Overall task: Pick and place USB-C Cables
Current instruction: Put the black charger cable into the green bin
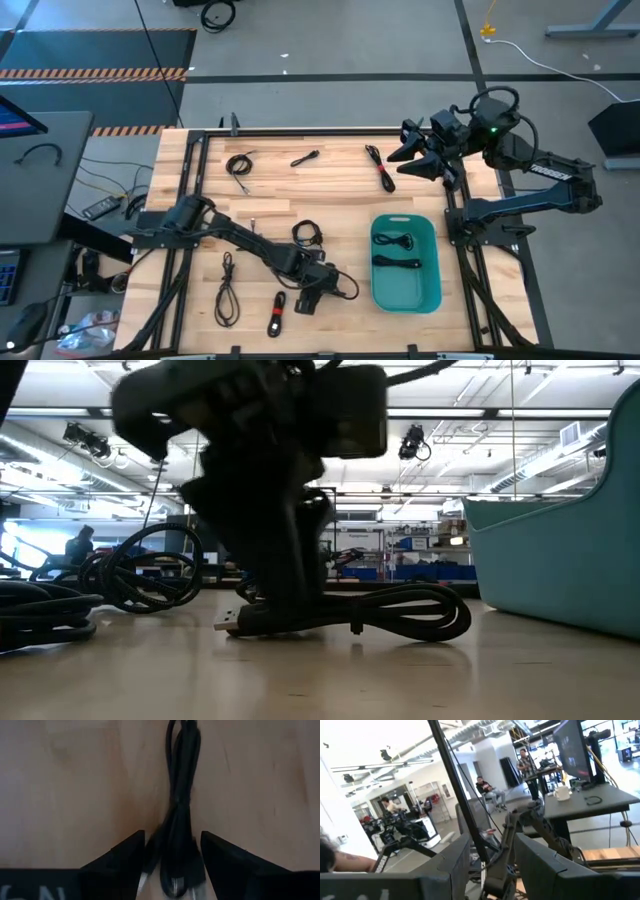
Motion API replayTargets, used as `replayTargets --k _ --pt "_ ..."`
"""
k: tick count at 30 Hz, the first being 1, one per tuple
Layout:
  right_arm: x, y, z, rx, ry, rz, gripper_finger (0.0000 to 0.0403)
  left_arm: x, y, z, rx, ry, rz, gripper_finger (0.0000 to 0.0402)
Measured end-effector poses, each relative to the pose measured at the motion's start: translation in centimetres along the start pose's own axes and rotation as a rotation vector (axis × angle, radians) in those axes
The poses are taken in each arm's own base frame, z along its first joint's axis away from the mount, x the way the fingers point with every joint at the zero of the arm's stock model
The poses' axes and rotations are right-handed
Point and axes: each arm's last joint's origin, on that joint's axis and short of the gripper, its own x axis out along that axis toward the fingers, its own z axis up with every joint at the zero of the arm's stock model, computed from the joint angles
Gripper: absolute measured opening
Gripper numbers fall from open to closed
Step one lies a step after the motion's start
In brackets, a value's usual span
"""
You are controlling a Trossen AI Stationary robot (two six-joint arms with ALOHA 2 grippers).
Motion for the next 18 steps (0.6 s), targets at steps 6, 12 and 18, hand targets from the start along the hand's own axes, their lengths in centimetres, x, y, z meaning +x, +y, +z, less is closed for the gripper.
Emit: replayTargets --k 6,12,18 --pt "0.0 0.0 0.0 0.0 -0.002 0.004 0.016 0.8 0.5 -0.2 -0.007 0.02 0.009 0.0197" --pt "0.0 0.1 0.1 -0.001 -0.004 0.004 0.016 0.9 1.2 -0.2 -0.029 0.029 0.014 0.0141" --pt "0.0 0.1 0.1 -0.003 -0.006 0.005 0.016 0.9 2.1 -0.1 -0.127 0.038 -0.022 0.0088"
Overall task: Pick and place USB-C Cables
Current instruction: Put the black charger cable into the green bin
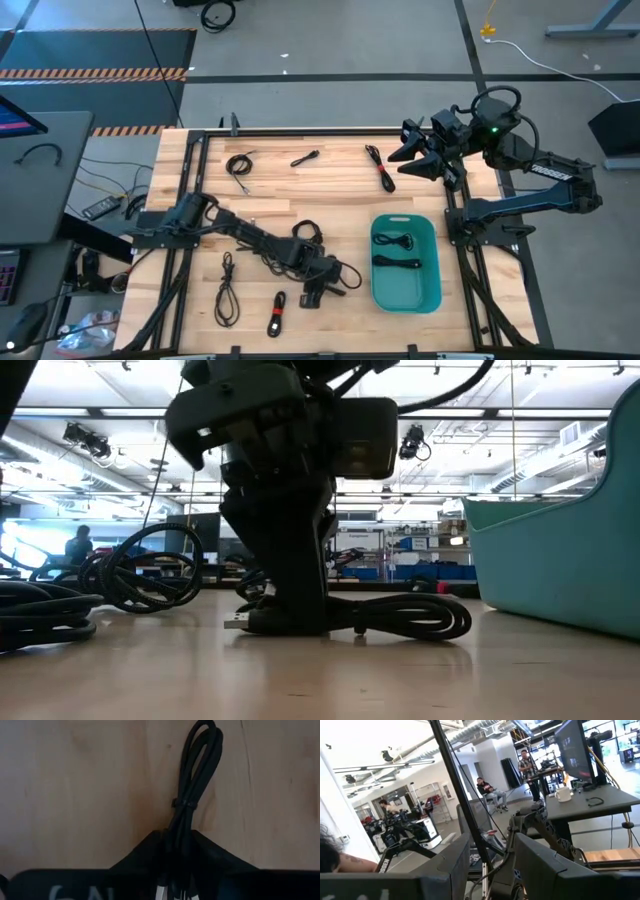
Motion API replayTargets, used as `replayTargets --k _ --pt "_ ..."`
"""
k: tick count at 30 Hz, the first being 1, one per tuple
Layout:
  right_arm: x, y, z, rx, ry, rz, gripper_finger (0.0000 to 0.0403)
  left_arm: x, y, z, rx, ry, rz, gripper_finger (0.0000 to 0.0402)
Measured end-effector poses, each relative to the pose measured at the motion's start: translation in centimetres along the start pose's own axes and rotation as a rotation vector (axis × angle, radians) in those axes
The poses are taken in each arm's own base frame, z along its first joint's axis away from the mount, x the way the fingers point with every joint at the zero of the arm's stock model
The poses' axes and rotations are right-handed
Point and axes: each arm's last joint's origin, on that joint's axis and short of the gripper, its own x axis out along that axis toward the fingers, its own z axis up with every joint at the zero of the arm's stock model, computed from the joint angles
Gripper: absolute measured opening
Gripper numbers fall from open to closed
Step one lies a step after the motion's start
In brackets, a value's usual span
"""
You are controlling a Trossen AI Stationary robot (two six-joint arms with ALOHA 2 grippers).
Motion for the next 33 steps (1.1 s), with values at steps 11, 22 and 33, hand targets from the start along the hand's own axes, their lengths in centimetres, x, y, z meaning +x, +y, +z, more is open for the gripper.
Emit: replayTargets --k 11,22,33 --pt "0.0 0.0 0.1 -0.009 -0.008 0.0 0.0155 -5.2 0.9 0.5 -0.061 -0.037 0.052 0.0088" --pt "0.3 -0.3 -0.1 -0.054 -0.002 -0.012 0.0155 -19.6 4.7 1.9 -0.182 -0.462 0.237 0.0085" --pt "2.6 -2.6 -1.1 -0.057 0.036 -0.034 0.0155 -29.7 6.5 1.6 -0.116 -0.904 0.358 0.0083"
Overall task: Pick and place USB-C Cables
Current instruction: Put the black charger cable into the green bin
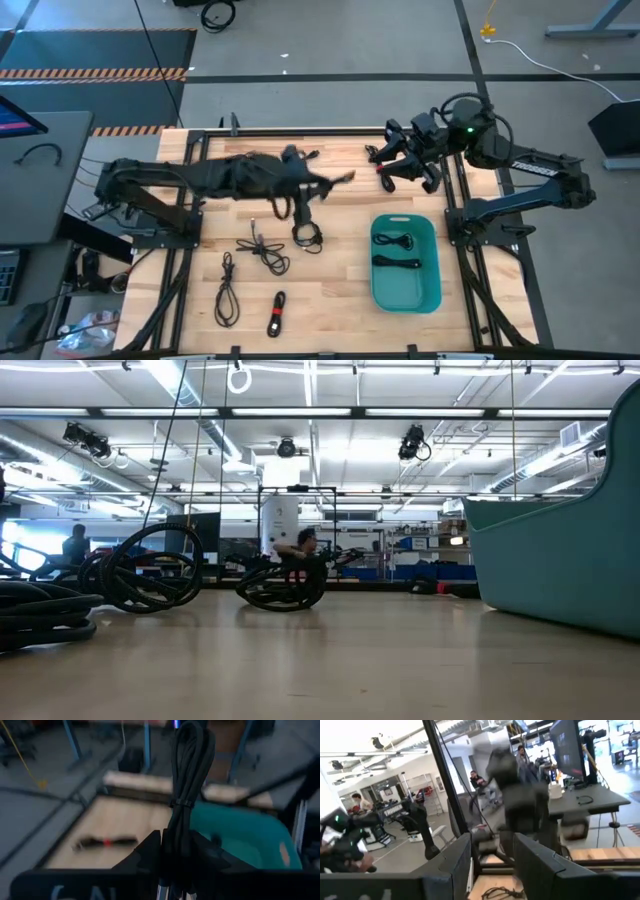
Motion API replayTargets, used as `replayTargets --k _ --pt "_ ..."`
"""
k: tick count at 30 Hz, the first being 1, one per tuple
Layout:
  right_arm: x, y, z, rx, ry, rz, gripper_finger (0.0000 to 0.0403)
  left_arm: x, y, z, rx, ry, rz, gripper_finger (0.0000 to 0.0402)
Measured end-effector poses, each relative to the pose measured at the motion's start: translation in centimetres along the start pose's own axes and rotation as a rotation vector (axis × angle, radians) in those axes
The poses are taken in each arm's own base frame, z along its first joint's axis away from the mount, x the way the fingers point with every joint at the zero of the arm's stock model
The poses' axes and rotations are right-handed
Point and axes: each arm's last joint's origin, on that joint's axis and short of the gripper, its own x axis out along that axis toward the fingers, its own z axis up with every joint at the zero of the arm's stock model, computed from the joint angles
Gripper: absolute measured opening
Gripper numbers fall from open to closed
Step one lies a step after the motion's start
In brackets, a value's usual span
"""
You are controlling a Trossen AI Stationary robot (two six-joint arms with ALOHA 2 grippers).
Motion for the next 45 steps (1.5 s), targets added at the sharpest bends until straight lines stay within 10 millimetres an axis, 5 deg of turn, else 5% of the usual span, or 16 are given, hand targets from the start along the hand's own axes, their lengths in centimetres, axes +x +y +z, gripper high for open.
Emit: replayTargets --k 22,32,45 --pt "5.6 -4.8 -2.7 -0.176 -0.049 -0.228 0.0173 -2.8 3.0 2.7 0.004 -0.162 -0.014 0.0079" --pt "6.0 -4.2 -2.1 -0.247 -0.13 -0.178 0.0233 -2.7 3.3 2.7 -0.007 -0.163 -0.013 0.0073" --pt "7.6 -5.5 -3.4 -0.232 -0.126 -0.172 0.0236 -2.5 3.4 2.7 -0.028 -0.156 -0.008 0.0067"
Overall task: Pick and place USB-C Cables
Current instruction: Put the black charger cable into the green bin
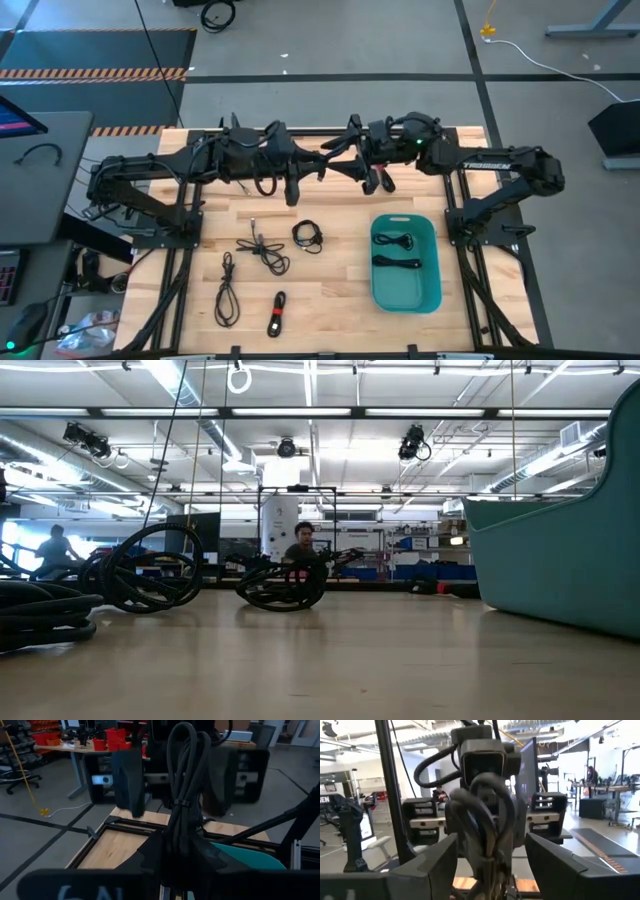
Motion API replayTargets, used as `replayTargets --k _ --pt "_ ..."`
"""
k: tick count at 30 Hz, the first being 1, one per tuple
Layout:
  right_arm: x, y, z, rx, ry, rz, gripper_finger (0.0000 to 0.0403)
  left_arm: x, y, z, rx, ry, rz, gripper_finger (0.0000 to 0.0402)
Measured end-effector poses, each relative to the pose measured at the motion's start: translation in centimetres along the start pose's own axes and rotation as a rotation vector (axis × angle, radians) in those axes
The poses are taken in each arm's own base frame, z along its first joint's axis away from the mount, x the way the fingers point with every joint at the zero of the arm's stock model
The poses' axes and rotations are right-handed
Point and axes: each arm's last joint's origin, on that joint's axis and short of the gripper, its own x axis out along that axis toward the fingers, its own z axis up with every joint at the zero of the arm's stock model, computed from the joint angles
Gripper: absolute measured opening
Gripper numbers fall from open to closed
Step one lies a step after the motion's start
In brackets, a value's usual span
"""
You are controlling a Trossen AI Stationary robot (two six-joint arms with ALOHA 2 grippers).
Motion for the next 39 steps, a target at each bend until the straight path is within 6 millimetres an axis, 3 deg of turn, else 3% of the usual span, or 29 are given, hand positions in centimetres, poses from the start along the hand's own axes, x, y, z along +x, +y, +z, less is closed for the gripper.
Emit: replayTargets --k 4,7,10,14,15,23,27,32,39 --pt "0.9 -0.4 -0.9 -0.002 -0.008 0.011 0.0231 0.0 0.0 0.0 -0.008 0.0 0.001 0.0065" --pt "1.3 -0.4 0.1 -0.009 -0.018 0.054 0.0205 0.0 -0.1 0.0 -0.007 0.001 -0.001 0.0065" --pt "1.4 -0.5 1.3 -0.02 -0.014 0.1 0.0148 0.0 -0.1 0.0 -0.007 0.002 -0.002 0.0065" --pt "1.4 -0.8 2.5 -0.018 0.029 0.136 0.0031 0.0 -0.1 0.0 -0.011 -0.002 -0.004 0.0063" --pt "1.4 -0.8 2.7 -0.029 0.04 0.138 0.002 0.0 -0.1 0.0 -0.011 -0.002 -0.006 0.0062" --pt "1.4 -0.6 2.9 -0.053 0.08 0.14 0.0018 0.0 -0.4 0.1 -0.01 -0.008 -0.069 0.0062" --pt "1.1 -0.8 2.9 -0.042 0.108 0.132 0.0018 -0.4 -1.1 0.5 -0.012 -0.05 -0.134 0.013" --pt "0.1 -2.5 2.9 -0.038 0.144 0.035 0.0017 -1.4 -2.6 1.2 -0.006 -0.102 -0.233 0.0209" --pt "-2.7 -3.6 3.6 0.018 0.26 -0.075 0.0017 -1.9 -4.3 0.7 0.002 -0.055 -0.341 0.022"
